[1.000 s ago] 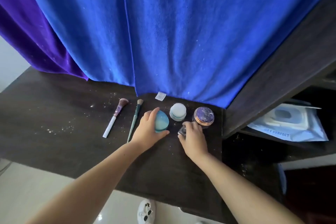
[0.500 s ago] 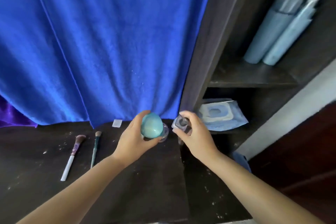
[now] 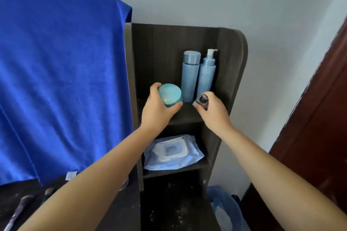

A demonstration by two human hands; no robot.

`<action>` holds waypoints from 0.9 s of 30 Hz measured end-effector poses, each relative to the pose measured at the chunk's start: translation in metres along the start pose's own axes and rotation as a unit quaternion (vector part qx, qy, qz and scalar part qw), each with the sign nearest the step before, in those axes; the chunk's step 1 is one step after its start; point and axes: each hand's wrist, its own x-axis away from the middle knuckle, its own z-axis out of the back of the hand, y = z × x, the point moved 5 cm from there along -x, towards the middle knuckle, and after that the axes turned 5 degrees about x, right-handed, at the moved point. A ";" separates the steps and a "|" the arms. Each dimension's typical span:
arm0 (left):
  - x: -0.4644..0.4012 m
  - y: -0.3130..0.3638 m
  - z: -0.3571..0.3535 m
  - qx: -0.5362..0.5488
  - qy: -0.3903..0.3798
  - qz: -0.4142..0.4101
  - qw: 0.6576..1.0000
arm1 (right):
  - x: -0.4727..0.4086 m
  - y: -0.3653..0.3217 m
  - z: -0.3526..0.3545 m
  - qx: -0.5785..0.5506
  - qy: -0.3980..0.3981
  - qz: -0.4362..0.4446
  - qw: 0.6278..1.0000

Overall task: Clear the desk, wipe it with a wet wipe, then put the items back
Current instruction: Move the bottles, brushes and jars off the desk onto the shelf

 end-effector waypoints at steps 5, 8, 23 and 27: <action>-0.030 -0.018 -0.023 -0.097 0.011 0.046 0.994 | -0.015 0.014 -0.019 0.014 -0.030 -0.013 0.999; -0.038 -0.023 -0.029 -0.116 0.020 0.062 0.991 | -0.017 0.016 -0.021 0.000 -0.011 -0.008 1.000; 0.081 -0.043 0.053 -0.149 0.012 -0.155 0.977 | 0.078 -0.073 -0.071 -0.154 0.053 0.278 0.947; 0.129 -0.138 0.154 -0.206 0.047 -0.030 0.977 | 0.135 -0.141 -0.164 -0.164 -0.077 0.324 0.928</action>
